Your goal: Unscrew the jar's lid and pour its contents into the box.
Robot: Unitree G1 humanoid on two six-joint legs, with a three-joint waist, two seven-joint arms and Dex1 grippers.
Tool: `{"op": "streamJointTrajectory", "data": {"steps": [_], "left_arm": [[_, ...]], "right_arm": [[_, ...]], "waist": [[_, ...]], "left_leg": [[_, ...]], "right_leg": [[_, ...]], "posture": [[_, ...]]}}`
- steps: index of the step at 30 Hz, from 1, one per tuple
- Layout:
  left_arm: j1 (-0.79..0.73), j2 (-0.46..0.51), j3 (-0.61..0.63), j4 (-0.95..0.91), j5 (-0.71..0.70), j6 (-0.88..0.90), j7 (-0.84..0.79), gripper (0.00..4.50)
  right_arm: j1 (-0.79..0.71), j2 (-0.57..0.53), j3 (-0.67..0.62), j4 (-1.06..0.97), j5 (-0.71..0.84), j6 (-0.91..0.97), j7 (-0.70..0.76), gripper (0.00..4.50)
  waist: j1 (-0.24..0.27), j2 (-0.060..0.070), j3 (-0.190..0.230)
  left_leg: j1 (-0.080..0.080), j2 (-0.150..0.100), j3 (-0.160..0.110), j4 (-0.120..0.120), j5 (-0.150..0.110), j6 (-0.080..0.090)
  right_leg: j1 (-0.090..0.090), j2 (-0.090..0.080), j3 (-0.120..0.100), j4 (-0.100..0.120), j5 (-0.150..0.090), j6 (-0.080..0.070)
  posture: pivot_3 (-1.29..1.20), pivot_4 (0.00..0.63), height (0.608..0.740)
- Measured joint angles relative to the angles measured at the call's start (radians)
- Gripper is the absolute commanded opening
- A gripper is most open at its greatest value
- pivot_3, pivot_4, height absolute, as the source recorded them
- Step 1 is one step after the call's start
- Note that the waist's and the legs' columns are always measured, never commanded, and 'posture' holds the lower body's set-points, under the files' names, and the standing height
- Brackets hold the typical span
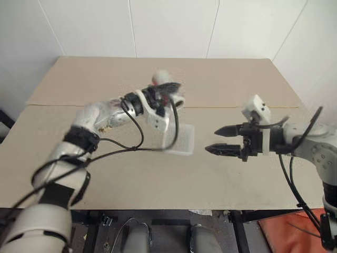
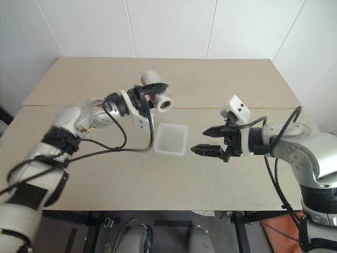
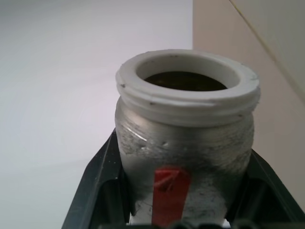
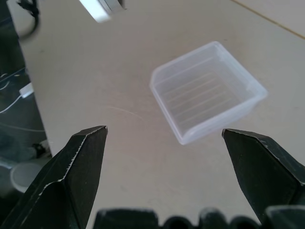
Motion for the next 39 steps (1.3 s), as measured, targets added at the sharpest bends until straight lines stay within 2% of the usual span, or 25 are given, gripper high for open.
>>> {"op": "streamJointTrajectory", "data": {"steps": [3, 9, 16, 19, 21, 23, 25, 27, 28, 31, 36, 39], "left_arm": [[-0.03, -0.019, -0.155, 0.055, 0.184, 0.041, 0.169, 1.96], [-0.055, -0.116, -0.273, 0.199, 0.288, 0.172, 0.211, 1.96], [-0.082, -0.154, -0.29, 0.227, 0.291, 0.23, 0.237, 1.96], [-0.082, -0.159, -0.281, 0.253, 0.236, 0.213, 0.221, 1.96], [-0.078, -0.164, -0.233, 0.276, 0.146, 0.158, 0.166, 1.96], [-0.054, -0.175, -0.126, 0.307, -0.03, 0.089, 0.043, 1.96], [0.0, -0.189, 0.019, 0.331, -0.27, 0.051, -0.155, 1.96], [0.068, -0.215, 0.176, 0.321, -0.528, 0.088, -0.363, 1.96], [0.112, -0.24, 0.275, 0.269, -0.683, 0.189, -0.494, 1.96], [0.189, -0.306, 0.483, 0.086, -0.994, 0.52, -0.694, 1.96], [0.245, -0.308, 0.678, -0.227, -1.283, 1.038, -0.865, 1.96], [0.305, -0.329, 0.731, -0.338, -1.367, 1.218, -0.865, 1.96]], "right_arm": [[-0.025, 0.006, 0.005, 0.01, 0.015, 0.002, 0.001, 4.47], [-0.027, 0.042, -0.005, 0.037, 0.036, 0.004, -0.034, 4.47], [-0.023, 0.045, -0.054, 0.011, 0.077, 0.022, -0.071, 4.47], [0.0, 0.045, -0.056, -0.002, 0.089, 0.022, -0.087, 4.47], [0.004, 0.045, -0.057, -0.005, 0.093, 0.022, -0.096, 4.47], [0.018, 0.046, -0.062, -0.02, 0.094, 0.018, -0.109, 4.47], [0.041, 0.046, -0.063, -0.024, 0.092, 0.007, -0.12, 4.47], [0.057, 0.046, -0.067, -0.024, 0.088, -0.009, -0.125, 4.47], [0.064, 0.046, -0.073, -0.023, 0.085, -0.014, -0.129, 4.47], [0.066, 0.047, -0.085, -0.021, 0.082, -0.028, -0.139, 4.47], [0.078, 0.065, -0.107, -0.018, 0.085, -0.047, -0.152, 4.47], [0.084, 0.08, -0.115, -0.018, 0.085, -0.05, -0.165, 4.47]], "waist": [[0.002, 0.0, 0.0], [0.001, 0.0, 0.0], [0.0, 0.0, 0.0], [-0.003, 0.0, 0.0], [-0.003, 0.0, 0.0], [-0.002, 0.0, 0.0], [-0.004, 0.0, 0.0], [-0.004, 0.0, 0.0], [-0.005, 0.0, 0.0], [-0.008, 0.0, 0.0], [-0.019, 0.0, 0.0], [-0.025, 0.0, 0.0]], "left_leg": [[-0.002, 0.0, 0.0, 0.0, 0.0, 0.0], [-0.004, 0.0, 0.0, 0.001, 0.0, 0.0], [-0.004, 0.0, 0.0, 0.001, 0.0, 0.0], [-0.003, 0.0, 0.0, 0.001, 0.0, 0.0], [-0.003, 0.0, 0.0, 0.001, 0.0, 0.0], [-0.003, 0.001, 0.0, 0.001, 0.0, 0.0], [-0.003, 0.001, 0.0, 0.001, 0.0, 0.0], [-0.003, 0.001, 0.0, 0.002, 0.0, 0.0], [-0.002, 0.001, 0.0, 0.002, 0.0, 0.0], [-0.003, 0.001, -0.001, 0.003, 0.0, 0.0], [-0.001, 0.001, -0.002, 0.003, 0.0, 0.0], [0.001, 0.001, -0.002, 0.003, 0.0, 0.0]], "right_leg": [[-0.002, 0.0, -0.001, 0.001, 0.0, 0.0], [-0.003, 0.0, -0.001, 0.005, 0.0, 0.0], [-0.003, 0.0, -0.001, 0.005, 0.0, 0.0], [-0.003, 0.0, -0.001, 0.006, 0.0, 0.0], [-0.003, 0.0, -0.001, 0.006, 0.0, 0.0], [-0.003, 0.0, -0.001, 0.005, 0.0, 0.0], [-0.003, -0.001, -0.001, 0.005, 0.0, 0.0], [-0.003, 0.0, -0.001, 0.006, 0.0, 0.0], [-0.002, 0.0, -0.001, 0.006, 0.0, 0.0], [-0.002, 0.0, -0.001, 0.006, 0.0, 0.0], [0.0, 0.001, -0.001, 0.006, 0.0, 0.0], [0.002, 0.001, -0.001, 0.006, 0.0, 0.0]], "posture": [[0.0, 0.15, 0.74], [0.0, 0.15, 0.74], [0.0, 0.15, 0.74], [0.0, 0.15, 0.74], [0.0, 0.15, 0.74], [0.0, 0.15, 0.74], [0.0, 0.15, 0.74], [0.0, 0.15, 0.74], [0.0, 0.15, 0.74], [0.0, 0.15, 0.74], [0.0, 0.15, 0.74], [0.0, 0.15, 0.74]]}}
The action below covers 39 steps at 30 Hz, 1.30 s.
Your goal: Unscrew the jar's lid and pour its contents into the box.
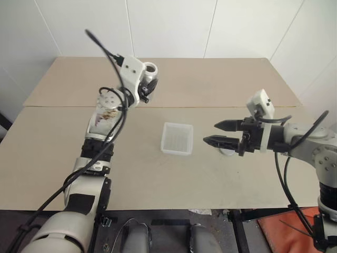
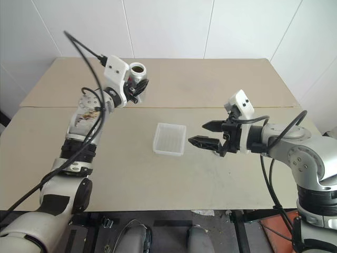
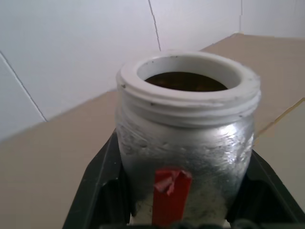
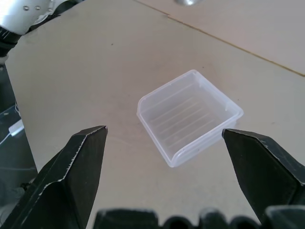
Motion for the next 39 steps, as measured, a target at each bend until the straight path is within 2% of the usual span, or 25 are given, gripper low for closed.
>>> {"op": "streamJointTrajectory", "data": {"steps": [2, 5, 9, 11, 13, 15, 17, 19, 22, 27, 30, 34, 39], "left_arm": [[0.077, -0.04, 0.029, -0.06, -0.045, 0.1, 0.024, 1.96], [0.187, -0.07, 0.025, -0.105, -0.049, 0.156, 0.065, 1.96], [0.207, -0.075, 0.026, -0.149, -0.042, 0.16, 0.103, 1.96], [0.201, -0.046, -0.002, -0.162, 0.001, 0.096, 0.114, 1.96], [0.199, 0.029, -0.107, -0.15, 0.137, -0.069, 0.138, 1.96], [0.167, 0.14, -0.258, -0.104, 0.342, -0.302, 0.178, 1.96], [0.063, 0.248, -0.443, -0.008, 0.602, -0.552, 0.282, 1.96], [-0.064, 0.302, -0.577, 0.087, 0.827, -0.735, 0.413, 1.96], [-0.202, 0.312, -0.713, 0.212, 1.061, -0.884, 0.575, 1.96], [-0.312, 0.291, -0.934, 0.339, 1.4, -0.926, 0.745, 1.96], [-0.313, 0.245, -1.012, 0.34, 1.511, -0.918, 0.761, 1.96], [-0.313, 0.201, -1.073, 0.337, 1.601, -0.897, 0.794, 1.96], [-0.319, 0.186, -1.071, 0.366, 1.615, -0.866, 0.802, 1.96]], "right_arm": [[0.013, 0.016, -0.001, -0.002, -0.001, -0.004, -0.015, 4.47], [0.028, 0.025, -0.001, -0.003, -0.002, -0.005, -0.03, 4.47], [0.033, 0.025, -0.006, -0.006, -0.003, -0.009, -0.038, 4.47], [0.036, 0.024, -0.006, -0.007, -0.003, -0.01, -0.038, 4.47], [0.036, 0.017, -0.006, -0.008, -0.005, -0.011, -0.037, 4.47], [0.036, -0.002, -0.006, -0.008, -0.012, -0.014, -0.036, 4.47], [0.023, -0.014, -0.004, -0.004, -0.012, -0.014, -0.029, 4.47], [0.008, -0.026, 0.002, -0.001, -0.013, -0.016, -0.013, 4.47], [-0.021, -0.046, 0.022, 0.003, -0.022, -0.021, 0.01, 4.47], [-0.039, -0.053, 0.043, 0.036, -0.034, -0.023, 0.031, 4.47], [-0.053, -0.053, 0.041, 0.046, -0.033, -0.023, 0.03, 4.47], [-0.056, -0.042, 0.032, 0.054, -0.027, -0.022, 0.009, 4.47], [-0.047, -0.043, -0.007, 0.036, -0.009, -0.016, -0.007, 4.47]], "waist": [[0.0, 0.0, 0.0], [0.0, 0.0, 0.0], [0.001, 0.0, 0.0], [0.002, 0.0, 0.0], [0.003, 0.0, 0.0], [0.008, 0.0, 0.0], [0.016, 0.0, 0.0], [0.026, 0.0, 0.0], [0.03, 0.0, 0.0], [0.023, 0.0, 0.0], [0.023, 0.0, 0.0], [0.024, 0.0, 0.0], [0.023, 0.0, 0.0]], "left_leg": [[0.0, 0.0, 0.0, 0.0, 0.0, 0.0], [-0.001, 0.0, 0.0, 0.0, 0.0, 0.0], [-0.001, 0.0, 0.0, 0.0, 0.0, 0.0], [0.0, 0.0, 0.0, 0.0, 0.0, 0.0], [0.0, -0.001, 0.0, -0.001, 0.0, 0.0], [0.0, -0.001, 0.001, -0.001, 0.0, 0.0], [0.0, -0.001, 0.001, -0.001, 0.0, 0.0], [0.0, -0.001, 0.001, -0.001, 0.0, 0.0], [-0.002, -0.001, 0.001, -0.001, 0.0, 0.0], [-0.003, -0.001, 0.002, -0.001, 0.0, 0.0], [-0.003, -0.001, 0.002, -0.001, 0.0, 0.0], [-0.004, -0.001, 0.002, -0.001, 0.0, 0.0], [-0.003, -0.001, 0.002, -0.001, 0.0, 0.0]], "right_leg": [[0.0, 0.0, 0.0, 0.0, 0.0, 0.0], [-0.002, 0.0, 0.0, 0.0, 0.0, 0.0], [-0.001, 0.0, 0.0, 0.0, 0.0, 0.0], [-0.001, 0.0, 0.0, -0.001, 0.0, 0.0], [-0.001, 0.0, 0.001, -0.001, 0.0, 0.0], [-0.001, 0.0, 0.001, -0.003, 0.0, 0.0], [-0.001, 0.0, 0.001, -0.006, 0.0, -0.001], [0.0, 0.0, 0.0, -0.007, 0.0, 0.0], [-0.001, -0.001, 0.0, -0.006, 0.0, 0.0], [-0.003, 0.0, 0.001, -0.002, 0.0, 0.0], [-0.004, 0.0, 0.001, -0.001, 0.0, 0.0], [-0.004, -0.001, 0.001, -0.001, 0.0, 0.0], [-0.004, -0.001, 0.001, 0.0, 0.0, 0.0]], "posture": [[0.0, 0.15, 0.74], [0.0, 0.15, 0.74], [0.0, 0.15, 0.74], [0.0, 0.15, 0.74], [0.0, 0.15, 0.74], [0.0, 0.15, 0.74], [0.0, 0.15, 0.74], [0.0, 0.15, 0.74], [0.0, 0.15, 0.74], [0.0, 0.15, 0.74], [0.0, 0.15, 0.74], [0.0, 0.15, 0.74], [0.0, 0.15, 0.74]]}}
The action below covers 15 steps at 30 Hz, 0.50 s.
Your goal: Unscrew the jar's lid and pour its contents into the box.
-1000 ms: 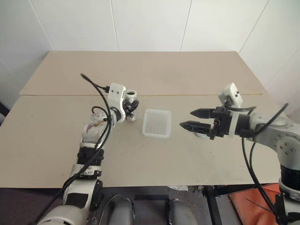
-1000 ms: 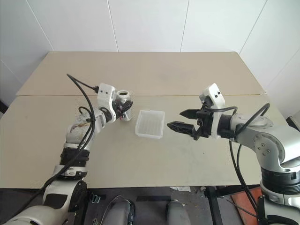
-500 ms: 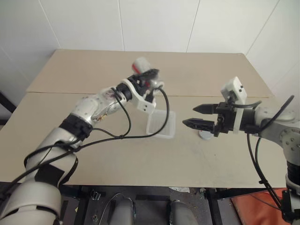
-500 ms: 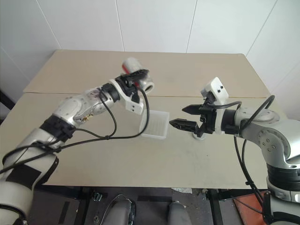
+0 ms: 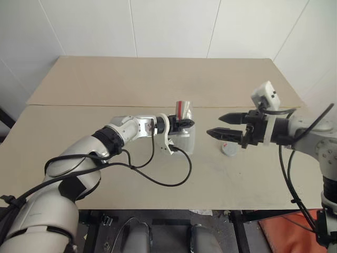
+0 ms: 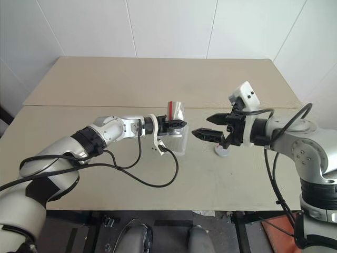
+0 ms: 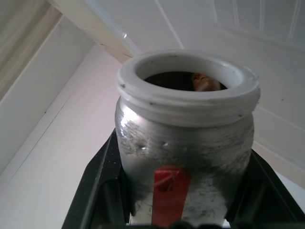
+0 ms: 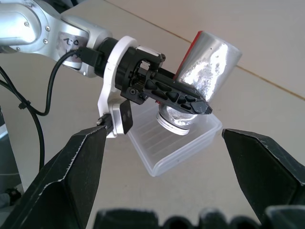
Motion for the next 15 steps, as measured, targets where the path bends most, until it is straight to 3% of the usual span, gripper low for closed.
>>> {"op": "streamJointTrajectory", "data": {"steps": [8, 11, 15], "left_arm": [[0.01, 0.017, 0.079, -0.039, -0.077, 0.018, -0.032, 1.96], [0.088, 0.027, 0.199, -0.1, -0.275, -0.035, -0.147, 1.96], [0.204, 0.02, 0.418, -0.159, -0.677, -0.028, -0.437, 1.96]], "right_arm": [[0.027, 0.005, -0.003, -0.022, 0.033, 0.003, -0.019, 4.47], [0.027, 0.005, -0.003, -0.023, 0.036, 0.003, -0.021, 4.47], [0.032, 0.004, -0.005, -0.027, 0.037, 0.003, -0.03, 4.47]], "waist": [[-0.001, 0.0, 0.0], [-0.002, 0.0, 0.0], [-0.004, 0.0, 0.0]], "left_leg": [[0.0, 0.0, 0.0, 0.0, 0.0, 0.0], [0.0, 0.001, 0.0, 0.0, 0.0, 0.0], [0.0, 0.001, 0.0, 0.001, 0.0, 0.0]], "right_leg": [[0.0, 0.0, 0.0, 0.0, 0.0, 0.0], [0.0, 0.0, 0.0, 0.0, 0.0, 0.0], [0.0, 0.0, 0.0, 0.0, 0.0, 0.0]], "posture": [[0.0, 0.15, 0.74], [0.0, 0.15, 0.74], [0.0, 0.15, 0.74]]}}
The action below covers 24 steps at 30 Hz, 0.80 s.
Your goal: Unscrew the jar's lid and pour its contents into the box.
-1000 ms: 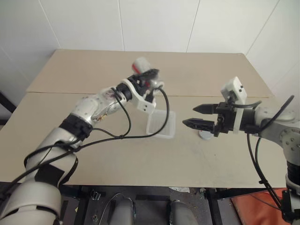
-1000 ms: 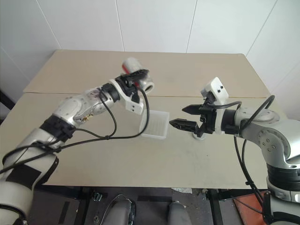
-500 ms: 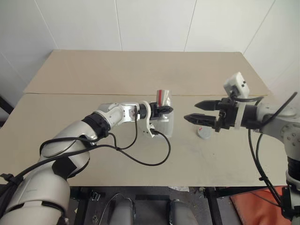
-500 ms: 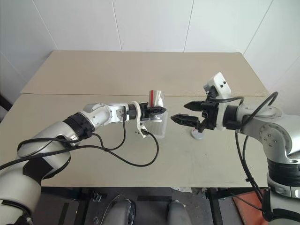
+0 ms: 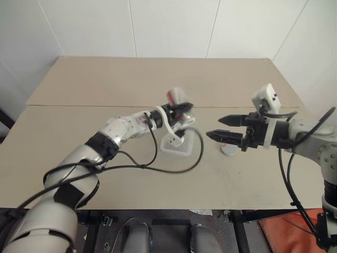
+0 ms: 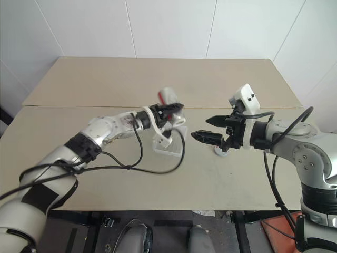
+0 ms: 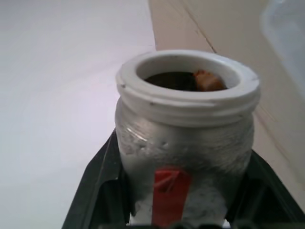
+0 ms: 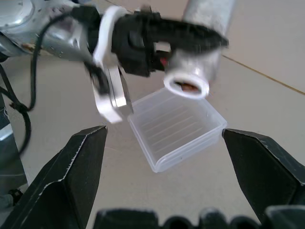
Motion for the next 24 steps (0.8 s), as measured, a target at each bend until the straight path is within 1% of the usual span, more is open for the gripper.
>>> {"op": "streamJointTrajectory", "data": {"steps": [1, 3, 5, 7, 9, 11, 14, 19, 24], "left_arm": [[0.018, -0.022, 0.068, -0.021, -0.102, 0.048, -0.064, 1.96], [0.044, -0.099, 0.234, -0.076, -0.329, 0.212, -0.169, 1.96], [0.063, -0.174, 0.398, -0.151, -0.545, 0.423, -0.258, 1.96], [0.091, -0.231, 0.531, -0.22, -0.719, 0.64, -0.304, 1.96], [0.15, -0.274, 0.654, -0.267, -0.871, 0.857, -0.317, 1.96], [0.204, -0.308, 0.731, -0.267, -0.952, 1.001, -0.288, 1.96], [0.243, -0.33, 0.783, -0.275, -1.001, 1.091, -0.231, 1.96], [0.27, -0.33, 0.788, -0.368, -1.015, 1.113, -0.189, 1.96], [0.288, -0.326, 0.815, -0.371, -1.045, 1.125, -0.177, 1.96]], "right_arm": [[0.006, -0.002, -0.003, -0.003, 0.0, 0.0, -0.001, 4.47], [0.013, -0.002, -0.007, -0.009, 0.0, -0.001, -0.004, 4.47], [0.02, 0.001, -0.009, -0.02, 0.0, -0.005, -0.013, 4.47], [0.048, 0.003, -0.009, -0.034, -0.002, -0.011, -0.015, 4.47], [0.057, 0.005, -0.009, -0.035, -0.001, -0.012, -0.016, 4.47], [0.056, 0.005, -0.011, -0.035, -0.001, -0.014, -0.016, 4.47], [0.055, 0.005, -0.011, -0.035, 0.0, -0.015, -0.017, 4.47], [0.051, 0.005, -0.011, -0.035, 0.003, -0.015, -0.021, 4.47], [0.051, 0.01, -0.011, -0.035, 0.003, -0.015, -0.027, 4.47]], "waist": [[0.001, 0.0, 0.0], [0.005, 0.0, 0.0], [0.003, 0.0, 0.0], [-0.001, 0.0, 0.0], [-0.011, 0.001, 0.0], [-0.02, 0.001, 0.0], [-0.021, 0.001, 0.0], [-0.017, 0.001, 0.0], [-0.017, 0.001, 0.0]], "left_leg": [[0.0, 0.0, 0.0, 0.0, 0.0, 0.0], [-0.001, 0.0, -0.001, 0.002, 0.0, 0.0], [0.0, 0.0, -0.001, 0.002, 0.0, 0.0], [0.001, 0.0, -0.002, 0.002, 0.0, 0.0], [0.002, 0.0, -0.001, 0.002, 0.0, 0.0], [0.003, 0.0, -0.002, 0.002, 0.0, 0.0], [0.002, 0.0, -0.003, 0.002, 0.0, 0.0], [0.002, -0.001, -0.003, 0.002, 0.0, 0.0], [0.002, -0.001, -0.003, 0.002, 0.0, 0.0]], "right_leg": [[0.0, 0.0, 0.0, 0.0, 0.0, 0.0], [0.001, 0.0, -0.001, 0.0, 0.0, 0.0], [0.002, 0.0, -0.001, -0.001, 0.0, 0.0], [0.002, 0.0, -0.001, 0.0, 0.0, 0.0], [0.002, 0.0, 0.0, 0.0, 0.0, 0.0], [0.003, 0.001, 0.0, 0.0, 0.0, 0.0], [0.003, 0.001, 0.0, 0.0, 0.0, 0.0], [0.004, 0.0, 0.0, 0.0, 0.0, 0.0], [0.003, 0.0, 0.0, 0.0, 0.0, 0.0]], "posture": [[0.0, 0.15, 0.74], [0.0, 0.15, 0.74], [0.0, 0.15, 0.74], [0.0, 0.15, 0.74], [0.0, 0.15, 0.74], [0.0, 0.15, 0.74], [0.0, 0.15, 0.74], [0.0, 0.15, 0.74], [0.0, 0.15, 0.74]]}}
